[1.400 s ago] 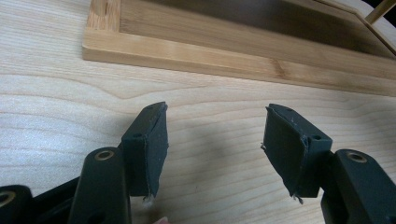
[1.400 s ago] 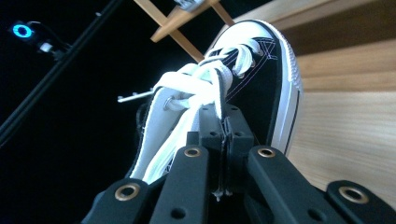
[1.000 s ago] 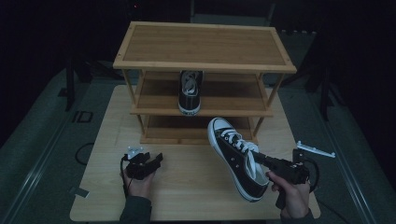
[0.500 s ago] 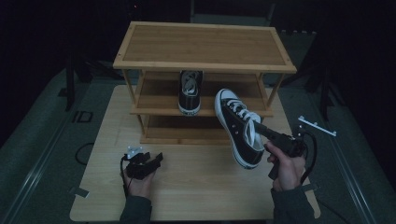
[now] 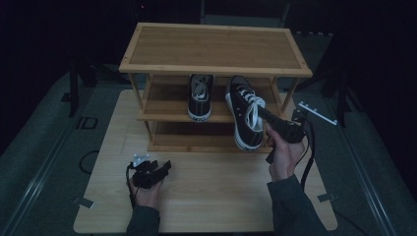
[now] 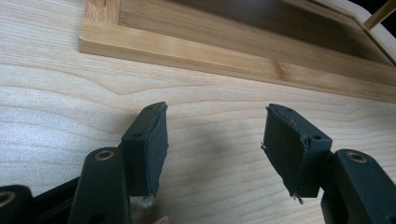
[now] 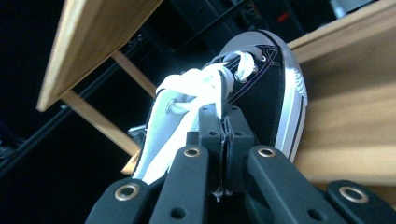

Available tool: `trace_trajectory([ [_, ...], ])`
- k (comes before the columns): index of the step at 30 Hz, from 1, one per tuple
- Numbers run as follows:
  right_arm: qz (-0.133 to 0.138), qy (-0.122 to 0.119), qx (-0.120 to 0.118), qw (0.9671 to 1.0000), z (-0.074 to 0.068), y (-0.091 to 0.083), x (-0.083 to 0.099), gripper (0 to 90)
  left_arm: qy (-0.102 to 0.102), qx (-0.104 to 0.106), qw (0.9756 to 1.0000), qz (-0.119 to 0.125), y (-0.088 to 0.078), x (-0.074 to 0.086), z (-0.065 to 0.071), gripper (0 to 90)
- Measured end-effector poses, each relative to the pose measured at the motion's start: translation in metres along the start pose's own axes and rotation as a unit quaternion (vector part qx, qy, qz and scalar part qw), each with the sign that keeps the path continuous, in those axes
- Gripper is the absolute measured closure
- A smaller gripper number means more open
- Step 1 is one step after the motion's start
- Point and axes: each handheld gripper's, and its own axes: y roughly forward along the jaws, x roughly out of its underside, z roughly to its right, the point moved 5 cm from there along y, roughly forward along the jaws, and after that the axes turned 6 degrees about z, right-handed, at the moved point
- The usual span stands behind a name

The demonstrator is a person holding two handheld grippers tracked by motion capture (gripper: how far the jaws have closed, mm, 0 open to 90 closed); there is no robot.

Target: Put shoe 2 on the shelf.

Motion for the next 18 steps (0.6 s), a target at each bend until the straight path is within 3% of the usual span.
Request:
trace_trajectory([
  [18,0.021,-0.020,0.049,0.9984,0.005,0.057,-0.002,88.6,-0.012,0.002,0.9999,0.000,0.001,0.000,-0.001,40.7],
])
